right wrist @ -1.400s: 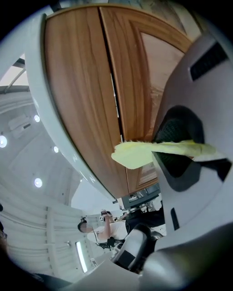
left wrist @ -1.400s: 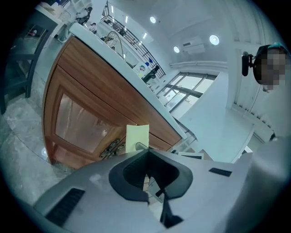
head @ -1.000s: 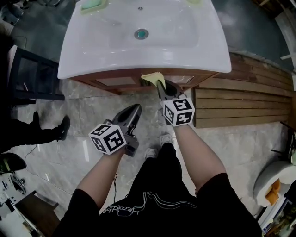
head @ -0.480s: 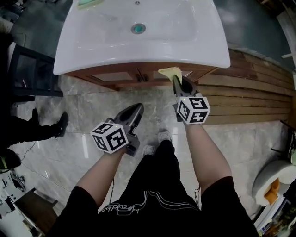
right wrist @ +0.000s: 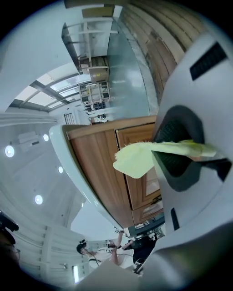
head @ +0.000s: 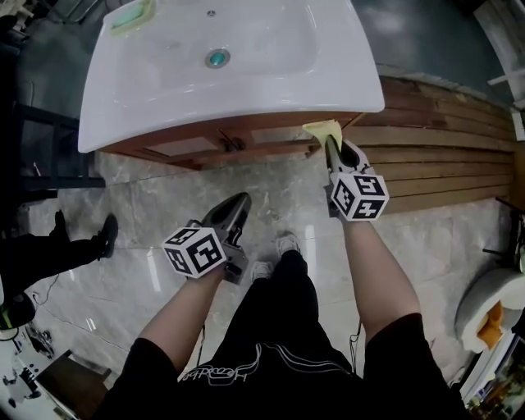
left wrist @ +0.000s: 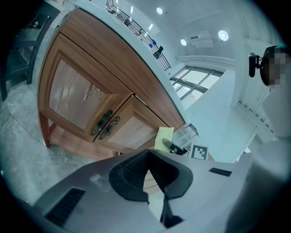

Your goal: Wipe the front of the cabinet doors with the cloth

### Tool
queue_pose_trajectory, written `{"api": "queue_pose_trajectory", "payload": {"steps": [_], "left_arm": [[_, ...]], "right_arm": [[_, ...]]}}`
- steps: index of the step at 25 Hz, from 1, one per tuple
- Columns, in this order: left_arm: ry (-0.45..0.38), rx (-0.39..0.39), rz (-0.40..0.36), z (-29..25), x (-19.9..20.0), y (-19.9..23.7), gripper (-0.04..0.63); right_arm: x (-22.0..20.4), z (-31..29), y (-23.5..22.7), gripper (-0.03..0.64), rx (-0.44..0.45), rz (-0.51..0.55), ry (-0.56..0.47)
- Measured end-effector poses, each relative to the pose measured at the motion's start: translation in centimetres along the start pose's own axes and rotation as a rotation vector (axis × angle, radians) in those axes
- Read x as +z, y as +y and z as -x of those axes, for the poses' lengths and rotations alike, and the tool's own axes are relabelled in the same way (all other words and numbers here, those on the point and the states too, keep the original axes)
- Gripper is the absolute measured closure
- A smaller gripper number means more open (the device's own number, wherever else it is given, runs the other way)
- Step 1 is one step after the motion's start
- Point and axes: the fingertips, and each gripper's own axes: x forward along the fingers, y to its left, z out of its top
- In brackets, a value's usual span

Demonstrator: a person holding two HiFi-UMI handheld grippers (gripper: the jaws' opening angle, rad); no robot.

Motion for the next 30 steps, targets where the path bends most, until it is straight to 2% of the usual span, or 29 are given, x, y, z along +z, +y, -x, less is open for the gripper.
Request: {"api": "queue_pose_trajectory", "payload": {"steps": [5,10,14,21,25,30], "left_arm": [[0.01,0.007,0.002,-0.5,-0.8,0.0,0.591],[0.036,0.041,0.0,-0.8,-1.6,0.3,0.591],[0.059,0.048,-0.033,-0.2,-1.8,0.1,0.591],[0.029,0.079,-0.014,2.2,-0.6,1.5,0.591],[0.022,0.118,-0.043,3.9,0.4,2.9,0.591],[-0.017,0.151,-0.012,5.8,1.4,5.2,0.591]], "right_arm": [[-0.8,1.8,-3.4,0.577,-0.052,-0.02,0.008],[-0.8,2.5,-3.8,0.577,-0.042,-0.009,-0.001],[-1.9,3.2,0.3,0.577,0.044,0.018,-0.007],[-5.0,2.0,9.9,0.577,0.242,0.066,0.048],[-6.3,0.6,13.7,0.577,0.309,0.126,0.084],[-8.0,-1.8,16.0,0.577,0.338,0.162,0.127]]}}
